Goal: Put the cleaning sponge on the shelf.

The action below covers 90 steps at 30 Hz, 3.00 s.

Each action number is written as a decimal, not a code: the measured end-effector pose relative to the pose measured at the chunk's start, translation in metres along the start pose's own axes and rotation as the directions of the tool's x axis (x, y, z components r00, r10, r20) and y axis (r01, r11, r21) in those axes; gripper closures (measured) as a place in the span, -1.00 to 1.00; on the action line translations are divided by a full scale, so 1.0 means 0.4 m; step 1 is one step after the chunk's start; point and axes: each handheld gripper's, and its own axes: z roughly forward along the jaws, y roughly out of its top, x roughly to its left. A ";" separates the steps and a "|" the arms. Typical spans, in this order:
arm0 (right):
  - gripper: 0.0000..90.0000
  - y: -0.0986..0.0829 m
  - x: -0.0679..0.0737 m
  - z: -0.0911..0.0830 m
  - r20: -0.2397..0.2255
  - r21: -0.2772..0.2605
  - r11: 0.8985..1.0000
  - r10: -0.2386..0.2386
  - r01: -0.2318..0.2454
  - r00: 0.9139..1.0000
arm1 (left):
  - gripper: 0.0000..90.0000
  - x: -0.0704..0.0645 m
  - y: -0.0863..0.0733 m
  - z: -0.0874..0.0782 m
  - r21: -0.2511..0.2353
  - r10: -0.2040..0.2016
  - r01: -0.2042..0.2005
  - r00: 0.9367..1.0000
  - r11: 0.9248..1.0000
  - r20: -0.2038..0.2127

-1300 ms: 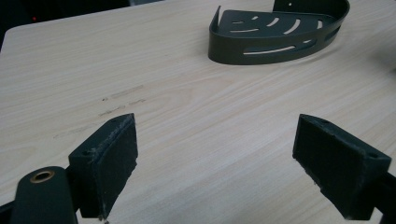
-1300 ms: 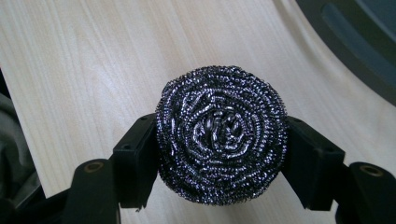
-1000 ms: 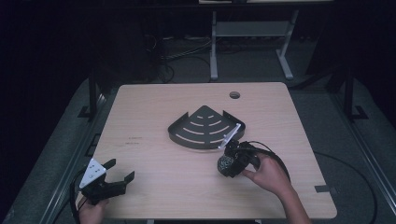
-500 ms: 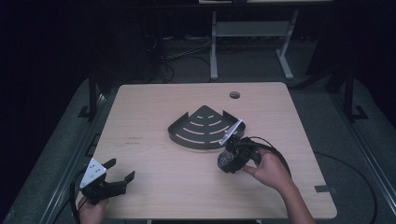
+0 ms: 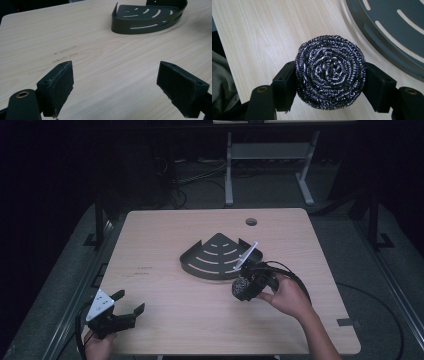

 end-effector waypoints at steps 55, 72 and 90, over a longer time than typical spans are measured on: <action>-0.27 0.170 -0.134 -0.009 0.002 0.035 0.999 0.020 -0.020 1.000 | -0.71 0.000 0.000 -0.003 -0.010 -0.001 0.001 1.000 1.000 0.004; -0.27 0.224 -0.173 0.025 0.008 0.074 0.996 0.049 -0.050 0.999 | -0.71 0.002 0.001 -0.004 -0.012 -0.001 0.001 1.000 1.000 0.004; -0.28 0.248 -0.215 0.084 0.033 0.100 0.989 0.106 -0.108 0.994 | -0.71 0.004 0.000 -0.005 -0.013 -0.011 0.011 1.000 1.000 0.004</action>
